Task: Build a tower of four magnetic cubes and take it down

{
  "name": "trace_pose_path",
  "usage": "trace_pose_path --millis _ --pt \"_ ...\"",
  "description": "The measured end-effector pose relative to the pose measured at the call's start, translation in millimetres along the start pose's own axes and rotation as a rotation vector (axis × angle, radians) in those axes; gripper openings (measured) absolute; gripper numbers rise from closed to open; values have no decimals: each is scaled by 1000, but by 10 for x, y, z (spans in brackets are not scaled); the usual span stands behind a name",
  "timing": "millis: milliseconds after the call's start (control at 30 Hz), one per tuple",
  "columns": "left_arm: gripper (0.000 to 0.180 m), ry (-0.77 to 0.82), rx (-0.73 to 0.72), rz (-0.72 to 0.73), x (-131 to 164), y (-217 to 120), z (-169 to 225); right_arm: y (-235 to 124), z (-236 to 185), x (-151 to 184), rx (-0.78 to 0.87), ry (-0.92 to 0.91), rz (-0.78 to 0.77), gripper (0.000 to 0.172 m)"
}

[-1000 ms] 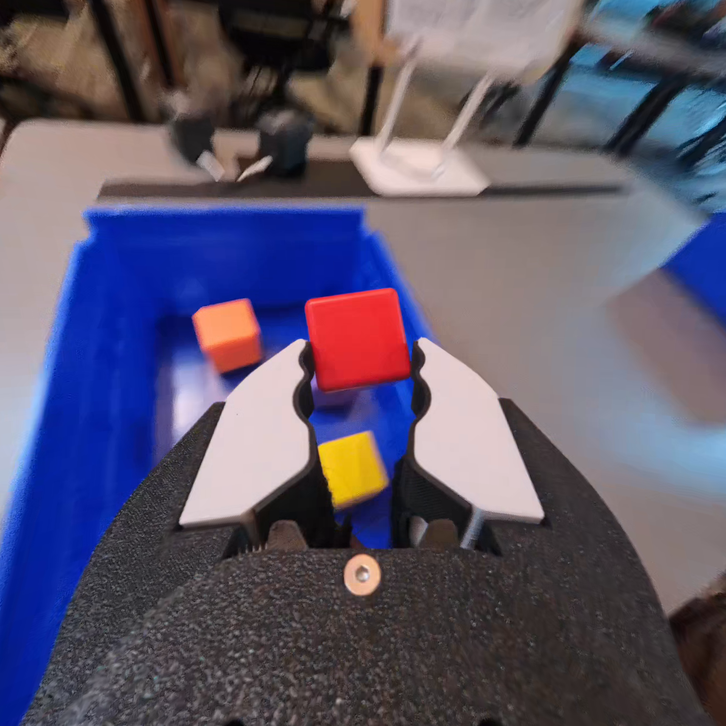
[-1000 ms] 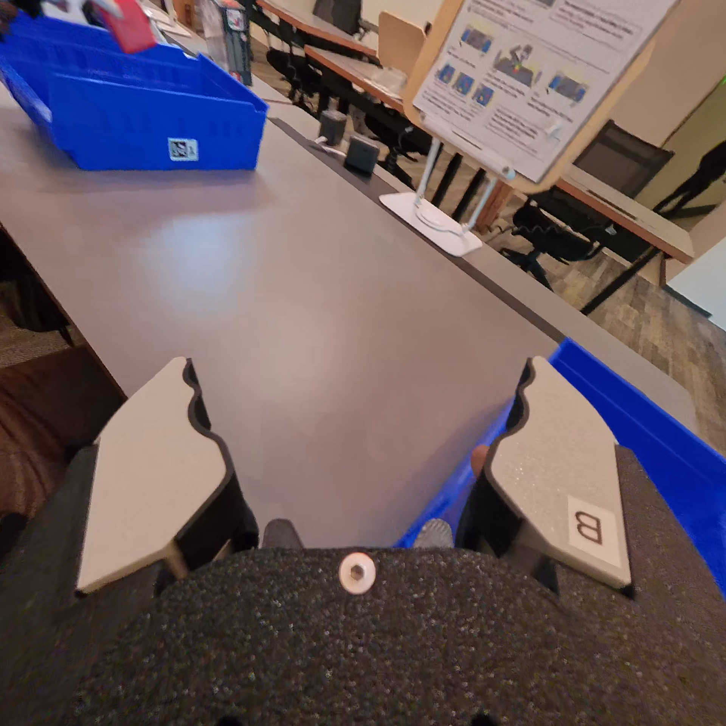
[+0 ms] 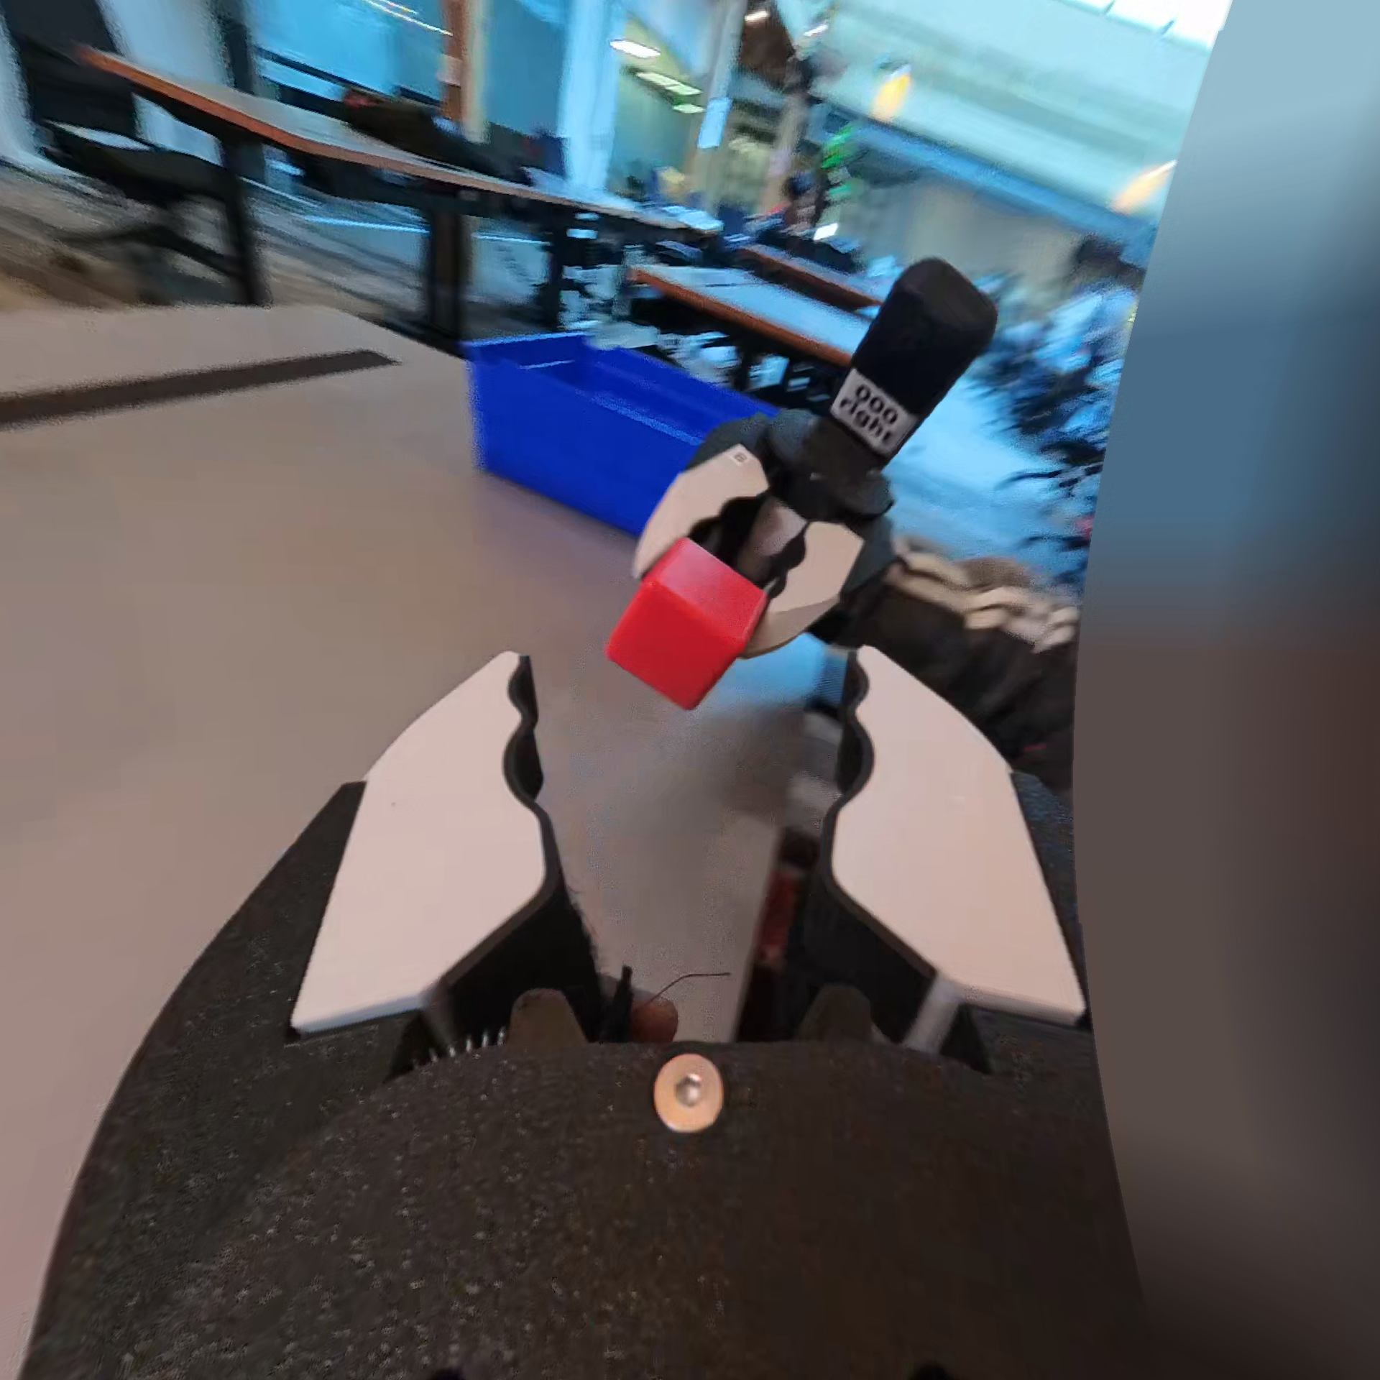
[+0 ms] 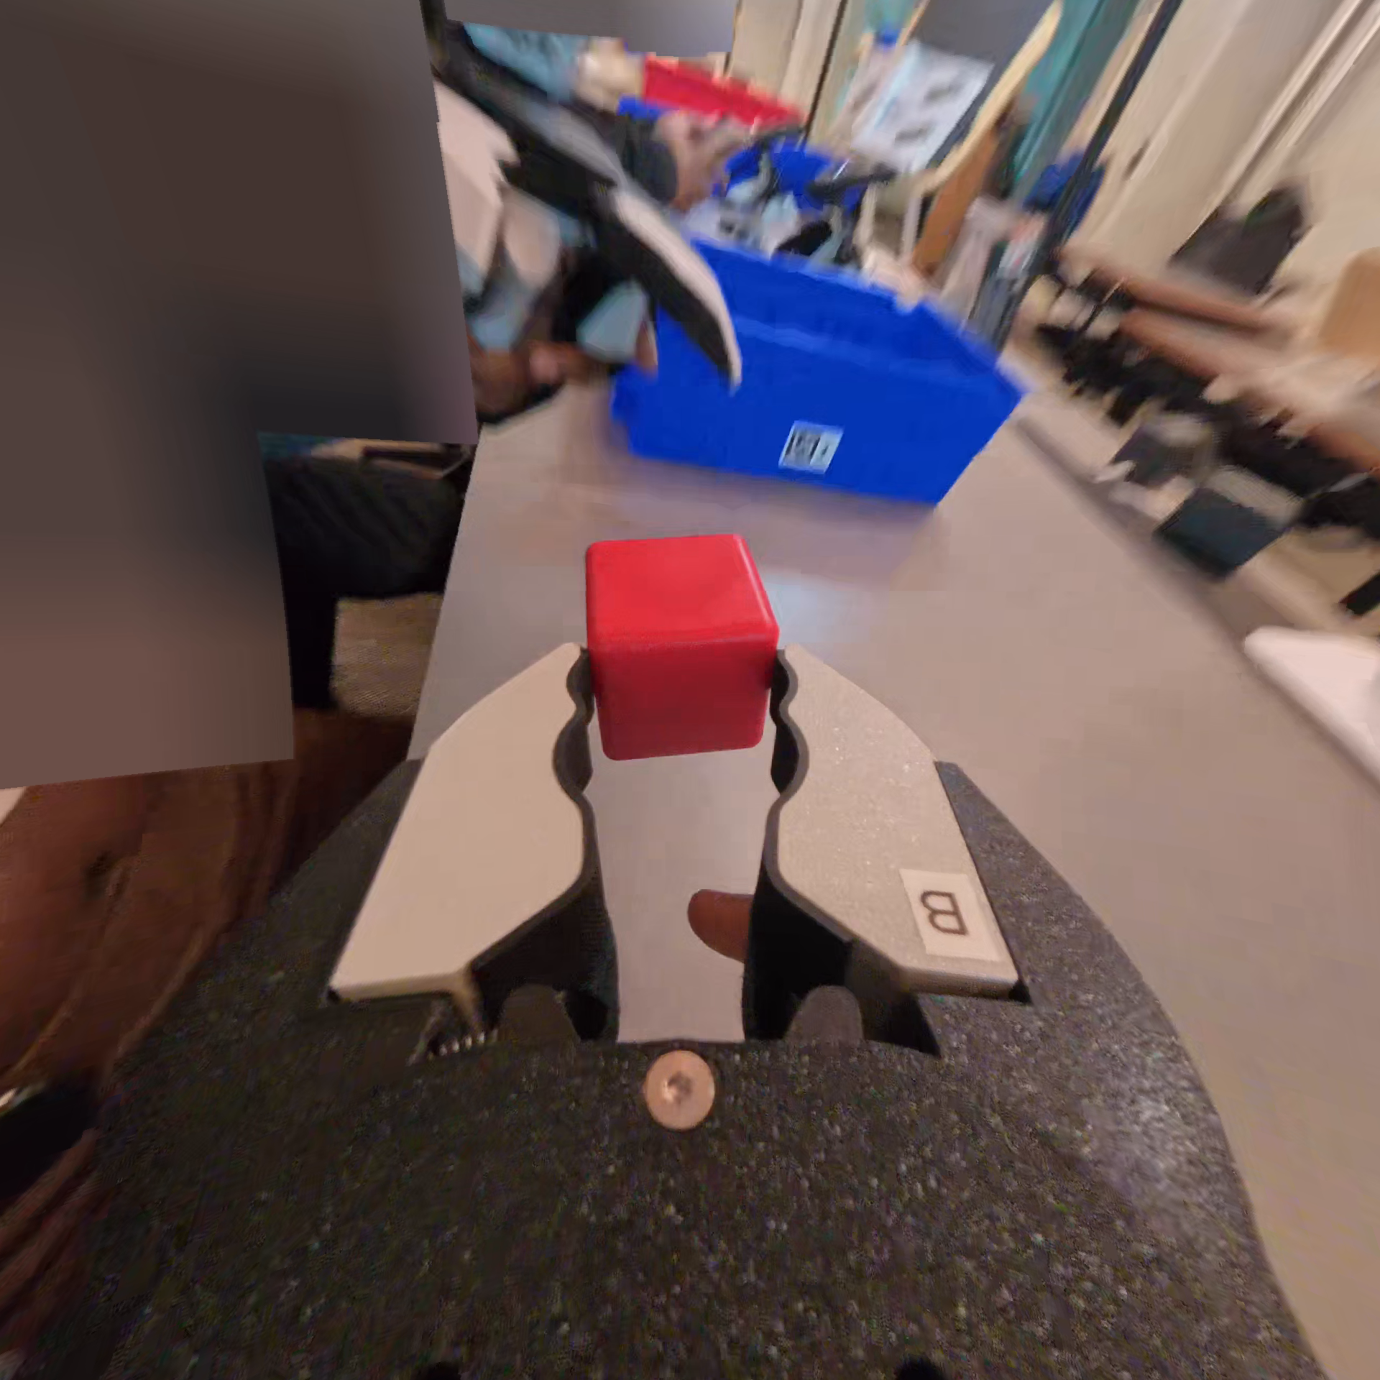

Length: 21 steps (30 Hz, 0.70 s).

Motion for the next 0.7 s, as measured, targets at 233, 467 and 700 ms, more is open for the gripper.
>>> trace_pose_path --millis 233,467,700 --pt "85 313 -311 -138 60 -545 10 82 274 633 -41 175 -161 45" --pt "86 364 -358 -266 231 -684 13 150 292 789 -30 187 -276 45" --pt "86 375 -347 -304 306 -660 1 137 312 839 -38 196 -318 45"
Point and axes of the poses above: each gripper's, where its closed fingertips meet, y out along the fingers, x out of its underside, z = x × y across the jaws, the point moved 6 cm from there along -y, back along the fingers, and after that the axes turned 3 degrees about z, right-handed, at the moved point
